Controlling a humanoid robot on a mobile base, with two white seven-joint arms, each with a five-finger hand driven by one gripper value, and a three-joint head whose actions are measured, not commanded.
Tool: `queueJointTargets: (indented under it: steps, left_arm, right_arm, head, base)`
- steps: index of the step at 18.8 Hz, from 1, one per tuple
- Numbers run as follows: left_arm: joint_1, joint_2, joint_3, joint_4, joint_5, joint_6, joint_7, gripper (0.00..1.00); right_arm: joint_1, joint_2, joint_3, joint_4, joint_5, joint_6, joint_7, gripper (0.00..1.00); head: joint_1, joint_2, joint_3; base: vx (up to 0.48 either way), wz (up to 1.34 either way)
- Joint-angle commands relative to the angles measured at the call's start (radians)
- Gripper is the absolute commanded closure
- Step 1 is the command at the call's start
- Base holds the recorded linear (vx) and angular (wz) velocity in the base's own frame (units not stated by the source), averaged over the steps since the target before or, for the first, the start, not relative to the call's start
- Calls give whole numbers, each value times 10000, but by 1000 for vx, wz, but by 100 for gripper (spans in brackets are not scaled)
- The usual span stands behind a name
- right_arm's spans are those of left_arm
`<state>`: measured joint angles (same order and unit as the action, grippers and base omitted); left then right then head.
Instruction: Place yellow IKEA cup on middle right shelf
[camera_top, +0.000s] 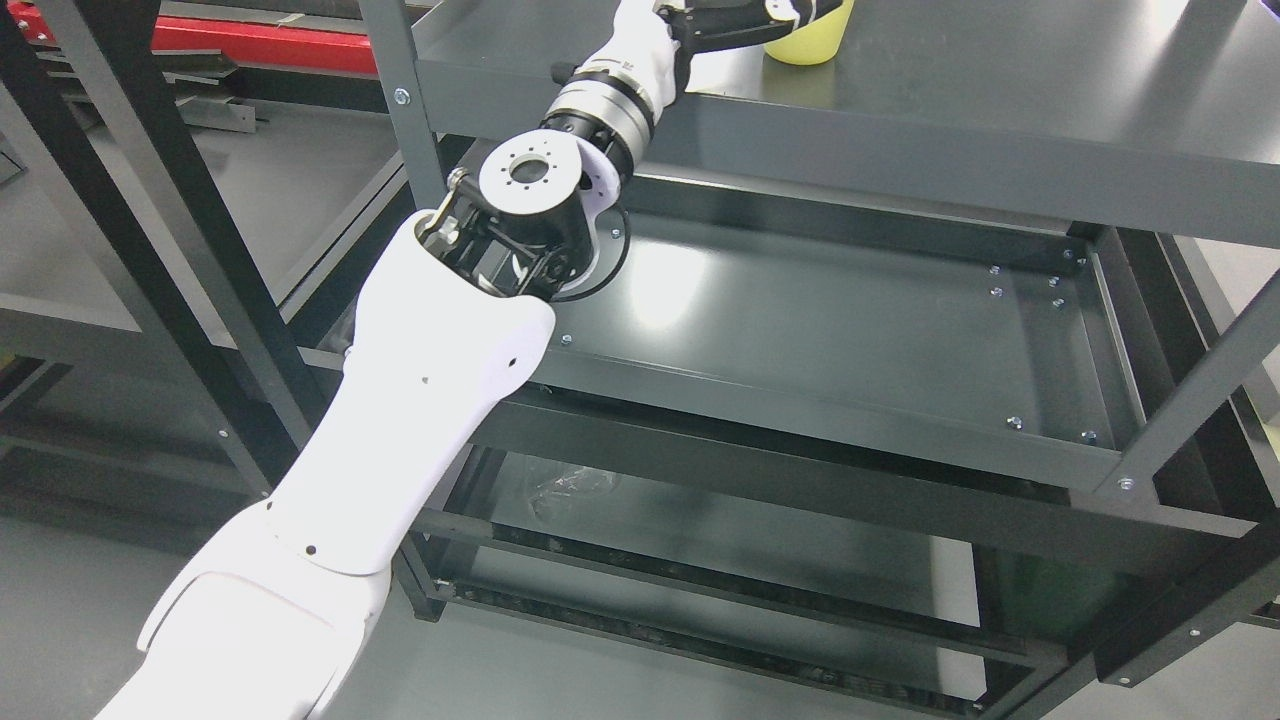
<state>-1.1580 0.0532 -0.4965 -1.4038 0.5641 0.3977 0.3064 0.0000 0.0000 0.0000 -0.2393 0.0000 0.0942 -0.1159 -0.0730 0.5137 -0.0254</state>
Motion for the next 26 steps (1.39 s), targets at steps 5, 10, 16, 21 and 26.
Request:
queueJointTargets:
  steps: [5,10,16,21,26]
  left_arm:
    - [1209,1645,763,-2327,-533,-2793,-11,1]
    - [2572,1692,716,-3400,-533,-3486,-118,1]
    - [4475,1844,-94,-3741,-595,-6058,-164,1]
    - [6377,2382,-1139,-3726,-2141,-8301,-149,1]
    - [7514,2275,-819,-2500,-2297,-8319,-149,1]
  right_arm:
    - [138,-175,169,0,-245,-6,-7,1]
    - [138,-175,169,0,-245,-6,-7,1]
    - [138,-175,169,-15,-245,-6,-7,1]
    - [138,-175,169,0,-245,-6,-7,1]
    - [138,-175,169,0,-245,-6,-7,1]
  head:
    - [0,0,0]
    - [0,0,0]
    - [0,0,0]
    - [0,0,0]
    - [0,0,0]
  base:
    - [0,0]
    - [-10,-2]
    - [-48,-57]
    - [-84,-97]
    - [-92,-37]
